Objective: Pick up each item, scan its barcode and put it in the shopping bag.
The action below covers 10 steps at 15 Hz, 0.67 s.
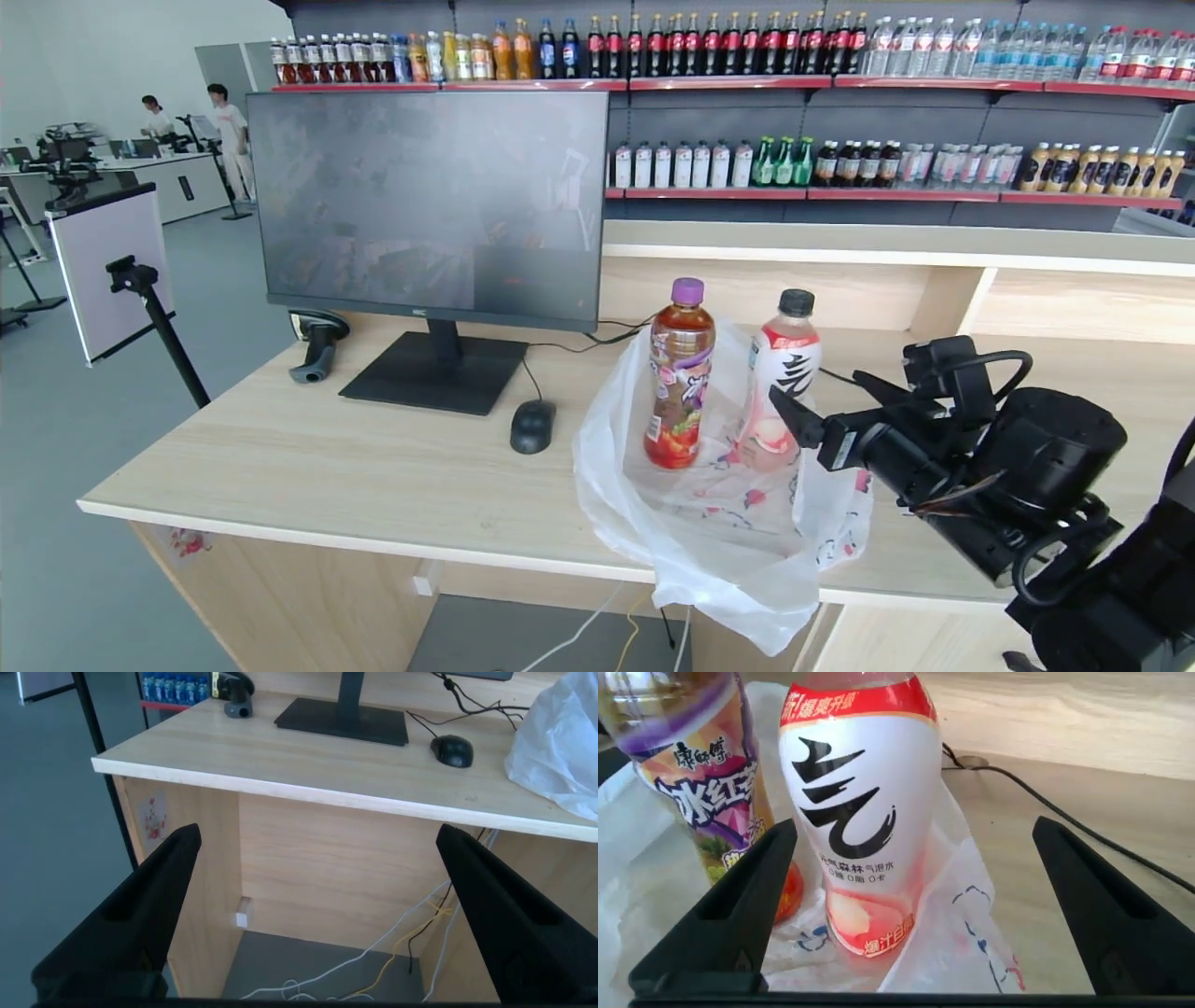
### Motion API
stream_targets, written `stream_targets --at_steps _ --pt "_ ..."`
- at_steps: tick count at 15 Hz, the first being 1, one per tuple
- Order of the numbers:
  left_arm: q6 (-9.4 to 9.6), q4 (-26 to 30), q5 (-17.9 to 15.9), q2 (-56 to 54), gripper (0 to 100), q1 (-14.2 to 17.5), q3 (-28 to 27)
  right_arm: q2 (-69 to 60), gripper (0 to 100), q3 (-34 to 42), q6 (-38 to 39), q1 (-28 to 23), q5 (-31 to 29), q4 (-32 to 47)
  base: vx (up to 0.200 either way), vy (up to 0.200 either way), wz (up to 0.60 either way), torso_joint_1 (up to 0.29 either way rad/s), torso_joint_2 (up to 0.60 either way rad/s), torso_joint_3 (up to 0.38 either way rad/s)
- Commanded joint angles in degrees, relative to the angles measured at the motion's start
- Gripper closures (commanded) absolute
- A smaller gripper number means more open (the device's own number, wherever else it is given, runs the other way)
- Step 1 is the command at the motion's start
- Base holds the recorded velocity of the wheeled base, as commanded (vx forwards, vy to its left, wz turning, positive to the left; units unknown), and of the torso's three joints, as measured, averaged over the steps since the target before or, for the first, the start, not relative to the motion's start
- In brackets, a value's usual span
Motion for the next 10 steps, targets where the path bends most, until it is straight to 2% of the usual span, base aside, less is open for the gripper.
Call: stream_targets --at_steps 1,6,8,10 --pt "-0.02 0.0 0.0 0.0 0 0.0 0.0 -5.1 0 1.7 0.5 -0.1 0.5 -0.1 -0.200 0.000 0.00 0.002 0.01 0.007" --pt "-0.02 0.0 0.0 0.0 0 0.0 0.0 -6.3 0 2.3 1.3 0.0 0.5 -0.1 -0.200 0.000 0.00 -0.007 0.00 0.003" --pt "0.07 0.0 0.0 0.0 0 0.0 0.0 -6.6 0 3.5 1.4 0.0 0.5 -0.1 0.000 0.000 0.00 0.000 0.00 0.000" --pt "0.07 0.0 0.0 0.0 0 0.0 0.0 -7.7 0 5.8 1.5 -1.6 0.5 -0.1 0.000 0.000 -0.60 0.000 0.00 0.007"
